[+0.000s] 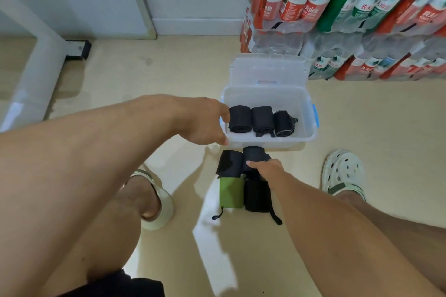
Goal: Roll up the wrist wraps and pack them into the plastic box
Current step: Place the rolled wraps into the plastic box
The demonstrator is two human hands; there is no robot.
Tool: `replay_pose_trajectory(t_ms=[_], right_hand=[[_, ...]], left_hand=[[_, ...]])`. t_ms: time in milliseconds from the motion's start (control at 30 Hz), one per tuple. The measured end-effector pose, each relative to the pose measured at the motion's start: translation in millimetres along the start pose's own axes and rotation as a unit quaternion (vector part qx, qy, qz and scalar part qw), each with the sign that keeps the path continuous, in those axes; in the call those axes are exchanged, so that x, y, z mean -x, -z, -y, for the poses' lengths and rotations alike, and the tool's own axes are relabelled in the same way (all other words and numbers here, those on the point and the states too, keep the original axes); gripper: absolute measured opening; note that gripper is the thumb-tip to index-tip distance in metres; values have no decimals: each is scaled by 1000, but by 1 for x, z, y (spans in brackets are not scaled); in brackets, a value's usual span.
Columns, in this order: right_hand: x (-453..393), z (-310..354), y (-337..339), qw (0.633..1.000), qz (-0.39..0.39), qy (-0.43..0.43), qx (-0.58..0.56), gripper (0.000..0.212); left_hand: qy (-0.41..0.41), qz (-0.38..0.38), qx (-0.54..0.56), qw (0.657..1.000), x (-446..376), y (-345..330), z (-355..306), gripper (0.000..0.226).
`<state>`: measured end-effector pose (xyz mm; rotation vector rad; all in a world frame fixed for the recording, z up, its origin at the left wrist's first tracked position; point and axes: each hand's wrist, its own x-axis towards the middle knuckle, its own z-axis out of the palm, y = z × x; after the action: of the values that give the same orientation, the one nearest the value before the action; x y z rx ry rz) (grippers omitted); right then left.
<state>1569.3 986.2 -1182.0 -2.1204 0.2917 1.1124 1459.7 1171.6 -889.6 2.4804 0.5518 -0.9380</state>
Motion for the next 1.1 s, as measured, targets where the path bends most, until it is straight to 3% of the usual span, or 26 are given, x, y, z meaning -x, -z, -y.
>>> replay_pose_trajectory(t_ms=[167, 300, 400, 533, 667, 833, 967, 1100], right_hand=[[0, 7, -13, 997, -27, 34, 59, 81], [14, 1, -8, 985, -51, 119, 118, 60], [30, -9, 14, 946, -92, 233, 207, 67], [59, -8, 41, 861, -109, 402, 293, 50], [73, 16, 40, 816, -142, 508, 235, 52], [67, 82, 43, 816, -158, 475, 287, 71], [42, 112, 48, 840, -83, 395, 364, 66], [13, 127, 38, 851, -14, 333, 406, 77]], left_hand=[[-5, -7, 11, 1000, -3, 5, 0, 59], [-13, -16, 16, 1000, -1, 8, -4, 60], [-18, -20, 15, 1000, 5, 10, -4, 60], [-20, -33, 15, 999, 13, 13, -3, 60], [-16, -42, 12, 999, 18, 15, -3, 60], [-5, -50, 12, 999, 19, 15, -1, 61], [4, -36, 14, 999, 13, 10, 6, 62], [12, -25, 17, 999, 6, 8, 11, 63]])
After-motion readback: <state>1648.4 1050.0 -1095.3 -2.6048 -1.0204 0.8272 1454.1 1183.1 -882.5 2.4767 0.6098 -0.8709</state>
